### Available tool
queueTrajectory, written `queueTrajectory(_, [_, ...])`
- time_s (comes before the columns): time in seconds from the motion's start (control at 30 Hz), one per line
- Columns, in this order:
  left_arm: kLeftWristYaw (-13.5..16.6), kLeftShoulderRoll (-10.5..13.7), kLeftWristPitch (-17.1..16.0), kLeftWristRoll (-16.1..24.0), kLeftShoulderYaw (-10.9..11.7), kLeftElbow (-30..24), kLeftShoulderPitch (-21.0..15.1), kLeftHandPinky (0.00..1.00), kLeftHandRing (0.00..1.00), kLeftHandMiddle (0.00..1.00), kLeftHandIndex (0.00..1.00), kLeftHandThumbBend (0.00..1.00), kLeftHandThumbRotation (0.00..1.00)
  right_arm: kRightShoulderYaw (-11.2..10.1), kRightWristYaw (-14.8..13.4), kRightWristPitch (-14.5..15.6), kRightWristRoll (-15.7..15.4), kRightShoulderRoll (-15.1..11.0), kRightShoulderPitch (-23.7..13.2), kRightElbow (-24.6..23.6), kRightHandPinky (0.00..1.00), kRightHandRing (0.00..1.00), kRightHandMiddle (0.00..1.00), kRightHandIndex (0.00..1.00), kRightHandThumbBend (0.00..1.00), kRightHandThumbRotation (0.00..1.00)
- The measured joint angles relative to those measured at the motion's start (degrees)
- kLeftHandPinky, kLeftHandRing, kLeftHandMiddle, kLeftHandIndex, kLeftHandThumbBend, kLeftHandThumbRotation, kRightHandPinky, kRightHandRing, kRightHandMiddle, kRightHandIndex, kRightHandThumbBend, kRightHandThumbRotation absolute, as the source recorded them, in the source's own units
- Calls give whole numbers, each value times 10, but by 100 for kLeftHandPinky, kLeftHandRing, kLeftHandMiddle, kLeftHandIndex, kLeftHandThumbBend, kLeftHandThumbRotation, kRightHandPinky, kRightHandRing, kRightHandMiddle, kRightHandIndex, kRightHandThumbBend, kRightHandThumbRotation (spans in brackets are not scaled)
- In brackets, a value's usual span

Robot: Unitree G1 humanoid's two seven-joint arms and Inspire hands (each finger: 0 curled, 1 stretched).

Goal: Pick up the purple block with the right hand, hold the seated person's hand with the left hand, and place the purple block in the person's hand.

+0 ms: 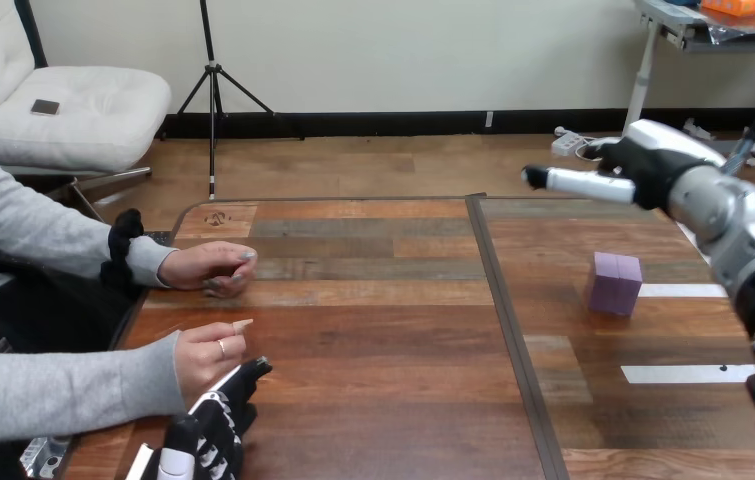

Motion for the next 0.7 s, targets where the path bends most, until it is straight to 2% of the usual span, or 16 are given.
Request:
queueTrajectory(0.3, [-5, 0, 0, -10, -8, -11, 11, 100, 100, 96, 86, 80, 100, -2, -1, -11, 14, 17, 35, 0, 68, 79, 82, 87, 96, 100])
queueTrajectory(0.7, [-5, 1, 0, -18, -7, -22, 23, 100, 100, 96, 86, 79, 100, 0, -1, -20, 19, 43, 105, 1, 73, 82, 85, 85, 93, 100])
